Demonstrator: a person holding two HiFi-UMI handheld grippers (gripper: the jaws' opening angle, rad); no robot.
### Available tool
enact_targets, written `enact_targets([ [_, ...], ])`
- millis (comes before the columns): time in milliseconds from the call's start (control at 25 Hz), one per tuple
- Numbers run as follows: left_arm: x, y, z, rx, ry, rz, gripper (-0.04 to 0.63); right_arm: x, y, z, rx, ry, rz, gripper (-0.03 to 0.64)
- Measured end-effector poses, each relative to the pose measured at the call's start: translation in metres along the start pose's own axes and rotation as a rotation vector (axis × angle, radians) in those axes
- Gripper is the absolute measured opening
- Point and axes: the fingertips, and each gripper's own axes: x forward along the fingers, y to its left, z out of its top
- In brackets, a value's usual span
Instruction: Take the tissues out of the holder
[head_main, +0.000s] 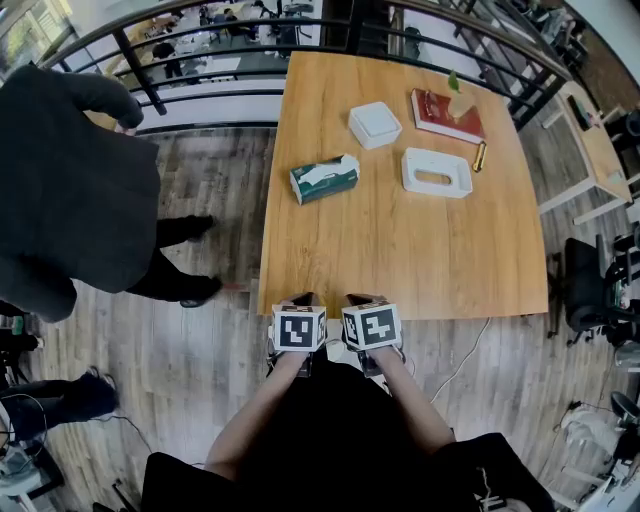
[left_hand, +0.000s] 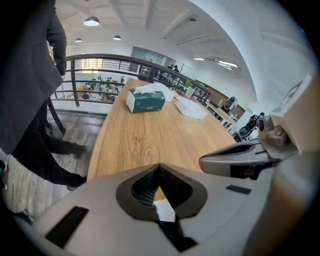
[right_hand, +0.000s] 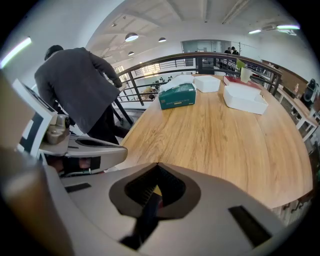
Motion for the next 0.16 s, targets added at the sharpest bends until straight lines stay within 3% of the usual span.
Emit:
enact_targets([
  [160,0.0005,0.0018,-0.0002,0.0,-0.001,0.0,-0.002,0.0015,0.003,0.0002,-0.006,0.002,0.005,0.011],
])
